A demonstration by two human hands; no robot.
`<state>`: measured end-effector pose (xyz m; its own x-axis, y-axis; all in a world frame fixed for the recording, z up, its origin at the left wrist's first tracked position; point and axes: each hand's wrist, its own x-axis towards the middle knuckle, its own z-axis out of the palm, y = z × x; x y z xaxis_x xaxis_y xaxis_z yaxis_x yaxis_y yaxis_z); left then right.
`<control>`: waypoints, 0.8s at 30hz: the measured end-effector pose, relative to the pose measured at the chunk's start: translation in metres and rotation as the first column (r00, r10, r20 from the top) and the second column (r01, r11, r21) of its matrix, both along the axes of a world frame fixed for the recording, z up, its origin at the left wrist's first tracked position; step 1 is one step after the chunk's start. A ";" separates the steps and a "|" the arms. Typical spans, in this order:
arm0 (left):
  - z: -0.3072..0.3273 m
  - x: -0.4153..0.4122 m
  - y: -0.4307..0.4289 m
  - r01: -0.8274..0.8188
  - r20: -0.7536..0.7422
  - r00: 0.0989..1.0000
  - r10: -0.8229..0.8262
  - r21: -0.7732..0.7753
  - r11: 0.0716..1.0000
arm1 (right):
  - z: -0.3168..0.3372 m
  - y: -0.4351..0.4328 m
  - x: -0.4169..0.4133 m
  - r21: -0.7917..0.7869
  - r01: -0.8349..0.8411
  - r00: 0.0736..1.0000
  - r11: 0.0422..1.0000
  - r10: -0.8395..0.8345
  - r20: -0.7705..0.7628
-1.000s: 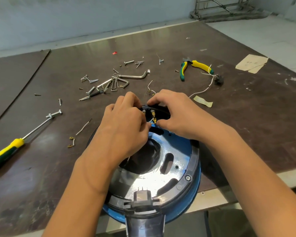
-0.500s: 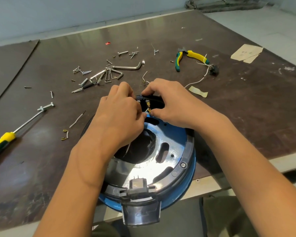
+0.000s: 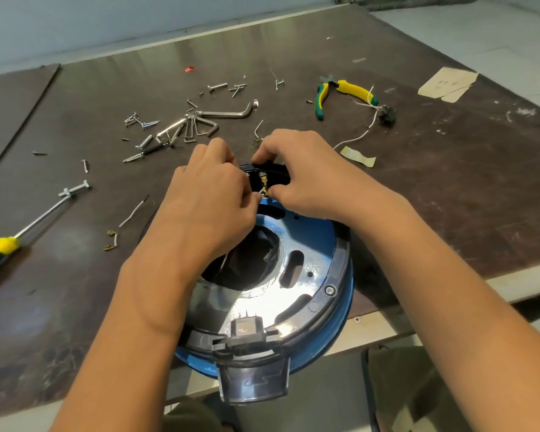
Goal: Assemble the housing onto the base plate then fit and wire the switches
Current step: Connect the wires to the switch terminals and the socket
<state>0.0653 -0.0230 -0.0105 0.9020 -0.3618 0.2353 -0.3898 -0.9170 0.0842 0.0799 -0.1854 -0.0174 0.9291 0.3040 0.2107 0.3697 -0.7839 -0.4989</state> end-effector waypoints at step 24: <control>0.006 -0.003 -0.003 -0.011 -0.074 0.997 0.009 -0.030 0.999 | -0.002 0.002 0.001 -0.009 0.050 0.998 0.999 -0.050 0.041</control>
